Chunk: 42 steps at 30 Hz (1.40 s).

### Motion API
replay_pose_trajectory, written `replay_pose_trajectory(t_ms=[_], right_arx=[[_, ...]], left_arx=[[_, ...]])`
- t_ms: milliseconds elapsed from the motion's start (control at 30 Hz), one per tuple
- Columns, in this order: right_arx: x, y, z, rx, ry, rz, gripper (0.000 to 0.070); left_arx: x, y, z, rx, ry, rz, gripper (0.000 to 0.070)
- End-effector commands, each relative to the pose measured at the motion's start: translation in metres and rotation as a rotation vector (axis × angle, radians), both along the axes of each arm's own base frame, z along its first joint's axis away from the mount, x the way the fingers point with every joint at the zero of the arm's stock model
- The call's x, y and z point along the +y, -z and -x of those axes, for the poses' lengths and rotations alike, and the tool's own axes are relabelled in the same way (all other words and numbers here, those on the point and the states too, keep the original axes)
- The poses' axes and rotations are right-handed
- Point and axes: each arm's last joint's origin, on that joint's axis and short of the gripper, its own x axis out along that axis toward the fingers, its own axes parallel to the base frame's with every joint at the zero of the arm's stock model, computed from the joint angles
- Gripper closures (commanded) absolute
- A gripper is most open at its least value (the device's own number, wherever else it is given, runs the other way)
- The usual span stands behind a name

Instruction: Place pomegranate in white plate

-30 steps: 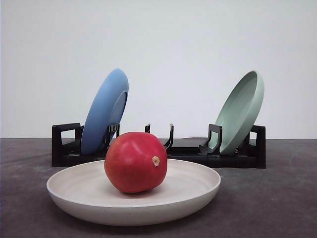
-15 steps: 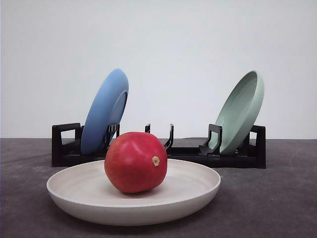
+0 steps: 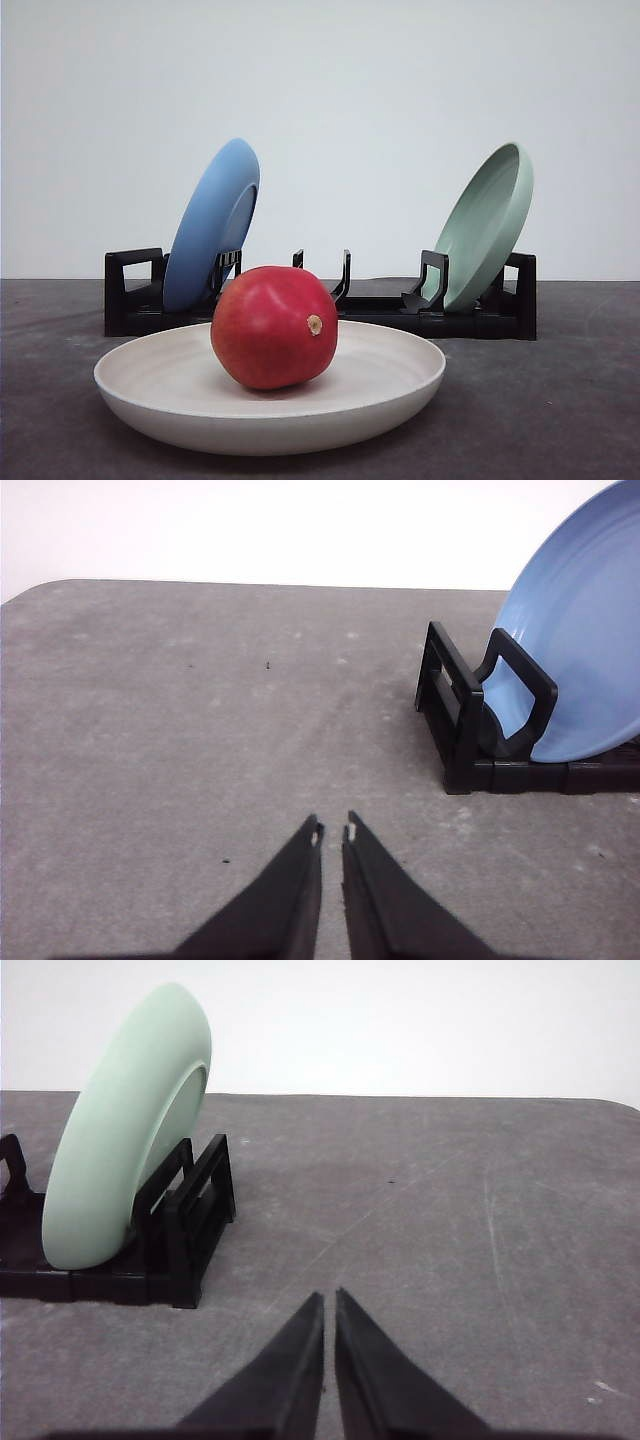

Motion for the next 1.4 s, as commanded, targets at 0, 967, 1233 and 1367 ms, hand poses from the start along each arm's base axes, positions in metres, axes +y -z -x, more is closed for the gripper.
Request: replay_pose_trajectory(t_ms=[0, 967, 1233, 1367], right_arx=[[0.0, 0.0004, -0.0003, -0.007, 0.001, -0.002, 0.0686], [0.0, 0.0004, -0.0003, -0.007, 0.001, -0.002, 0.0686], [0.0, 0.0004, -0.0003, -0.007, 0.001, -0.002, 0.0686], [0.0, 0.0004, -0.0003, -0.007, 0.001, -0.002, 0.0686]], left_arx=[[0.0001, 0.0021, -0.0006, -0.002, -0.006, 0.007, 0.0681], [0.0001, 0.0021, -0.0006, -0.002, -0.006, 0.007, 0.0681], [0.0001, 0.0021, -0.0006, -0.002, -0.006, 0.007, 0.0681], [0.0001, 0.0021, -0.0006, -0.002, -0.006, 0.007, 0.0681]])
